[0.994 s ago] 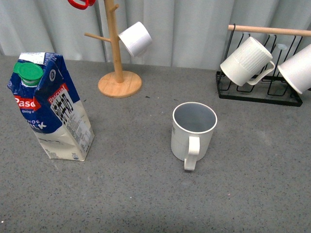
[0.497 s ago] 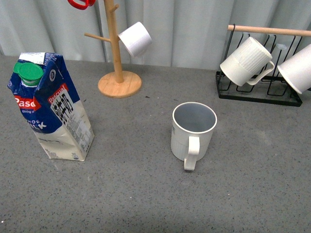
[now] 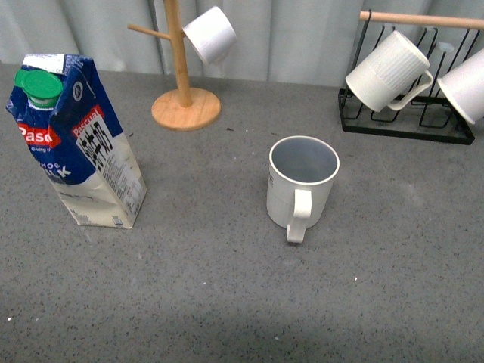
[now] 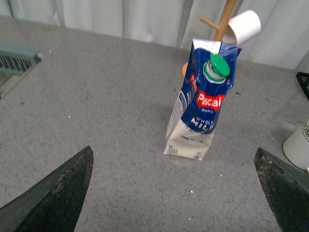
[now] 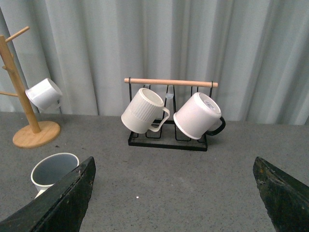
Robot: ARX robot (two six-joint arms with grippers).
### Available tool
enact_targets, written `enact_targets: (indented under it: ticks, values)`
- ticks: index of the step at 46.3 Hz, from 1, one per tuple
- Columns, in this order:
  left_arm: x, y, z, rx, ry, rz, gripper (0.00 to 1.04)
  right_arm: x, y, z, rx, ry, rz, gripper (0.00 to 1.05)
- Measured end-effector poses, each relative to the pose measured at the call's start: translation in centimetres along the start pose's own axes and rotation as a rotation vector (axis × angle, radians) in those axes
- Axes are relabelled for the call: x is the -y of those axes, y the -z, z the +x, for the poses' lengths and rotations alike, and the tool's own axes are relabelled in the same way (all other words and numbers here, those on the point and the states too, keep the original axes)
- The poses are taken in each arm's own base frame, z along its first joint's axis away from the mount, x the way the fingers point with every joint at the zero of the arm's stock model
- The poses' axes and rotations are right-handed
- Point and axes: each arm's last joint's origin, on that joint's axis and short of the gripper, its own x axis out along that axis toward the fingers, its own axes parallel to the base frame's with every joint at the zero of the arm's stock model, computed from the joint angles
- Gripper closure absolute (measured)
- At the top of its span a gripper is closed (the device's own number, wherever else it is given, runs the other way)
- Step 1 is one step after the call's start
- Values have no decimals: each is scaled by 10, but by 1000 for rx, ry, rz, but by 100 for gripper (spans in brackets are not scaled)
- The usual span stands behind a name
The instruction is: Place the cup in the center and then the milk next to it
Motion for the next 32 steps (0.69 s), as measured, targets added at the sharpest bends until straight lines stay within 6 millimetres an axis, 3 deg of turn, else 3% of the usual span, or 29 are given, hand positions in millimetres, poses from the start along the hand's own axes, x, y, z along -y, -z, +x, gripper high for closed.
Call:
enact_targets:
  ticks: [7, 15, 25, 32]
  values:
    - [-6, -6, 16, -12, 64, -63, 7, 0, 0, 0, 0, 0, 0, 9]
    - [-7, -16, 50, -44, 98, -48, 7, 0, 0, 0, 0, 0, 0, 9]
    - [2, -17, 89, -108, 109, -35, 7, 0, 0, 0, 0, 0, 0, 9]
    - [12, -9, 106, -146, 129, -22, 7, 0, 0, 0, 0, 0, 0, 9]
